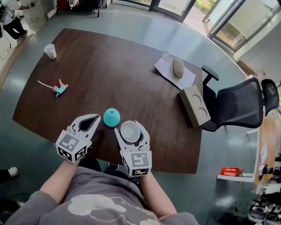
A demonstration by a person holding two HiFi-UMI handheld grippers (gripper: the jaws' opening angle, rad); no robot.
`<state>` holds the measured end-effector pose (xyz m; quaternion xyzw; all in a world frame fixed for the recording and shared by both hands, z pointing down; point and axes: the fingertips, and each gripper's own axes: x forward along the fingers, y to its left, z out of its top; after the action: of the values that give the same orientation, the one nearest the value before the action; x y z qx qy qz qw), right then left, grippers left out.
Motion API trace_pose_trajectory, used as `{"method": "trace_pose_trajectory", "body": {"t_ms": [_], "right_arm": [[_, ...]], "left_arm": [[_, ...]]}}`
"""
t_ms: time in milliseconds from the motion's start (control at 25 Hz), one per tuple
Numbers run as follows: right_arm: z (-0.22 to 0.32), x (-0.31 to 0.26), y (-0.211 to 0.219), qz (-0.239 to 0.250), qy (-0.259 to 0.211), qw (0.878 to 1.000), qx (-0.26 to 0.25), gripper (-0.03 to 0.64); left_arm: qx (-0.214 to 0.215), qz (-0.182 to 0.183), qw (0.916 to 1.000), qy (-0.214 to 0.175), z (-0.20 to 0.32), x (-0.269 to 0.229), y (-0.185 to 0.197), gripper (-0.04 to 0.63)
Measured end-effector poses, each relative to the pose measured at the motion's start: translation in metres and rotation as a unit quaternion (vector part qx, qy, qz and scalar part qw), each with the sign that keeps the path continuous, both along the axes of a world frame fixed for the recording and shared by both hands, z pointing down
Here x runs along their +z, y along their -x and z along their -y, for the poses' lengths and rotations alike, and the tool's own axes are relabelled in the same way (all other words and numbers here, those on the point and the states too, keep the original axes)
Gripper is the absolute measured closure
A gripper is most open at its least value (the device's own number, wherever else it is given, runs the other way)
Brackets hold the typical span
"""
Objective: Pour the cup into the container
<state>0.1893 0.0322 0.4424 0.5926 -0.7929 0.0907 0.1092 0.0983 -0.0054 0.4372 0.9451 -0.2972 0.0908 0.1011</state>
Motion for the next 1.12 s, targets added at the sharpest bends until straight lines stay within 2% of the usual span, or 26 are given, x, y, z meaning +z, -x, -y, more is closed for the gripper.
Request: {"method": "trace_pose_trajectory", "body": {"t_ms": [320,720,920,1120], "right_arm": [[0.018,0.002,-0.007,-0.002,0.027,0.999,0.019,0.319],[0.037,0.009,-0.016,-0.039,0.052,0.997,0.036,0.319],[0.043,0.010,-0.010,-0.060,0.070,0.995,0.027,0.319],[0.048,0.016,-0.003,-0.109,0.095,0.990,-0.001,0.319]], "left_arm": [[0.013,0.003,0.9998,0.017,0.021,0.002,0.007,0.589],[0.040,-0.007,0.9989,0.022,0.043,0.006,0.004,0.589],[0.051,-0.008,0.9983,0.026,0.048,0.009,0.005,0.589],[0.061,-0.011,0.9976,0.029,0.051,0.009,0.003,0.589]]}}
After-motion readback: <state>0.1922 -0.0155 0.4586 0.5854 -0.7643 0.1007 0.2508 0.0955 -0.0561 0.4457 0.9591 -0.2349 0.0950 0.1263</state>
